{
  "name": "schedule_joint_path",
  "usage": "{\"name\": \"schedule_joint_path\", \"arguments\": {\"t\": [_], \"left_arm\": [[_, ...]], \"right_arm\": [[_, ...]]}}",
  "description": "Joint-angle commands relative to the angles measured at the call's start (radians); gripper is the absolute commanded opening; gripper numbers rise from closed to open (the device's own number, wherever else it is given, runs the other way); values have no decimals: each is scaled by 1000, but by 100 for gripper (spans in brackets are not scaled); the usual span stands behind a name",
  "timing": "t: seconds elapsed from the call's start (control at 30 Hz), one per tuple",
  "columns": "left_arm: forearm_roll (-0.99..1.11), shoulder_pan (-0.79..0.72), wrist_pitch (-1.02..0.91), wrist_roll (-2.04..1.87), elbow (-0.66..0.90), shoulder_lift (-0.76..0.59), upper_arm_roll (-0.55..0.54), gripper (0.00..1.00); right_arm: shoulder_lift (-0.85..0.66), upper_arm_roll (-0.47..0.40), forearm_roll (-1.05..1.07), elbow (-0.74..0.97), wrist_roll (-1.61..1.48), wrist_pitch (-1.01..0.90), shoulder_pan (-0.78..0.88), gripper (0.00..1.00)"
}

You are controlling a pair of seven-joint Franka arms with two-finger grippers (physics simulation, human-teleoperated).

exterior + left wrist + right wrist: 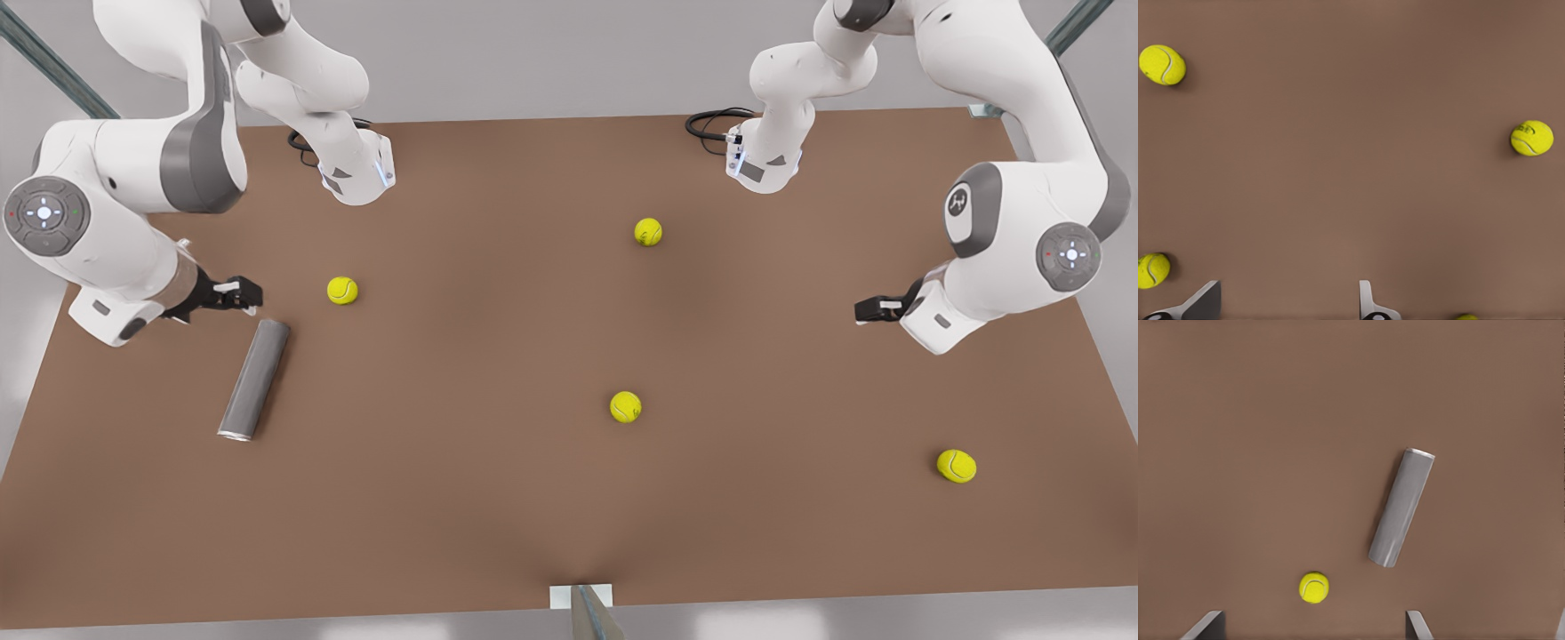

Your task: Put the tennis tube upright

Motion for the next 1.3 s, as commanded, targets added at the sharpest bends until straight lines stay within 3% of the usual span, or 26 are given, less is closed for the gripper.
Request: {"name": "schedule_joint_path", "arguments": {"t": [0.0, 0.07, 0.27, 0.4, 0.53, 0.7, 1.27], "left_arm": [[6, 5, 0, 72, 0, 5, 0, 100], [8, 5, 5, 75, 0, 11, 0, 100], [15, -9, -24, 28, 3, 8, -3, 100], [21, -13, -21, 26, 6, 11, -3, 100], [26, -13, -26, 28, 3, 11, -5, 100], [40, -13, -29, 28, 5, 10, -5, 100], [67, -2, -69, 22, 0, 30, -25, 100]], "right_arm": [[-5, 1, 0, 0, -46, -5, -6, 100], [11, -10, -32, -14, -127, 4, -28, 100], [294, -17, -61, -37, -118, 276, -223, 100], [351, -17, 0, -112, -115, 454, -261, 100], [339, -16, 29, -259, -118, 608, -315, 100], [265, -17, 31, -568, -115, 975, -329, 100], [331, -19, 51, -723, -113, 1106, -359, 100]]}}
